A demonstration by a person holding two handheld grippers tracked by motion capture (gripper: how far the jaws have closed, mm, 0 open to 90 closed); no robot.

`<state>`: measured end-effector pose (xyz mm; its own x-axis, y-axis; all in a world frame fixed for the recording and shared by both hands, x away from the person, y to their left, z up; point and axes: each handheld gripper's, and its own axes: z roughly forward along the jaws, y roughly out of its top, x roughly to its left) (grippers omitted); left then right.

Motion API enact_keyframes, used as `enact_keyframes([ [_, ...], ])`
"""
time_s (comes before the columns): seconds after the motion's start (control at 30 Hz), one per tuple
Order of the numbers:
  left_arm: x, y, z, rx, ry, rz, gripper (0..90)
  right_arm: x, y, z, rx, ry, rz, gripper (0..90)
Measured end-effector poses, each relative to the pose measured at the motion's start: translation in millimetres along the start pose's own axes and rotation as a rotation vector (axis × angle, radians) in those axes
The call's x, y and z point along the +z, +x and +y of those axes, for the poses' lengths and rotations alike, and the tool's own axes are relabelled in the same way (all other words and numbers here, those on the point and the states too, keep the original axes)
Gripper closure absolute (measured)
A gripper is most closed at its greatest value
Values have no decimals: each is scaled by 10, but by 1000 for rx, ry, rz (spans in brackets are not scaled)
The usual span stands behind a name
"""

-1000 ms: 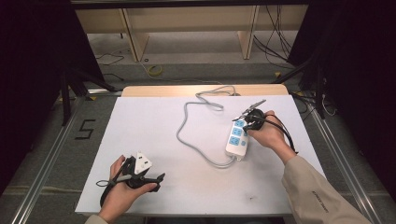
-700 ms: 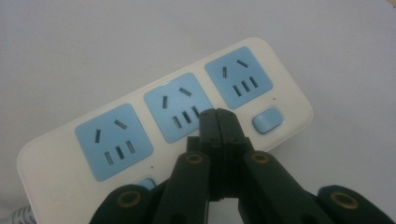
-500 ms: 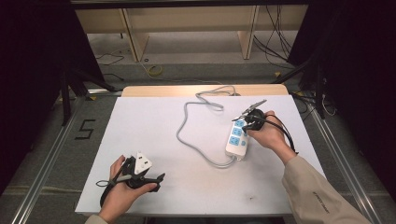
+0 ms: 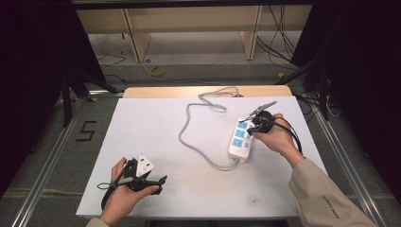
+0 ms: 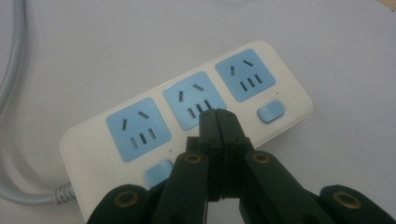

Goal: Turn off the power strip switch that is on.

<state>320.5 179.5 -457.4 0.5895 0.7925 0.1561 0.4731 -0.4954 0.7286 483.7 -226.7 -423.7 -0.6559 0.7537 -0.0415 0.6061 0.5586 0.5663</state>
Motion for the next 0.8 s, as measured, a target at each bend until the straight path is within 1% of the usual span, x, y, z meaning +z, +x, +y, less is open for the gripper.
enact_keyframes([
  [0.13,-2,1,-1,0,-1,-1,147,-46,19,-23,-7,-15,9,872],
  [0.17,-1,0,-1,-1,-2,-1,147,-58,18,-30,-15,-19,12,865],
  [0.37,-2,-2,1,2,2,-1,151,-129,48,-70,-8,-38,29,848],
  [0.6,-3,-3,3,2,-1,-1,151,-177,65,-120,-8,-45,31,841],
  [0.67,-3,-2,1,2,-1,-1,151,-197,68,-126,-14,-53,33,836],
  [0.8,-4,-1,0,2,-1,-1,151,-238,80,-145,-11,-65,37,821],
])
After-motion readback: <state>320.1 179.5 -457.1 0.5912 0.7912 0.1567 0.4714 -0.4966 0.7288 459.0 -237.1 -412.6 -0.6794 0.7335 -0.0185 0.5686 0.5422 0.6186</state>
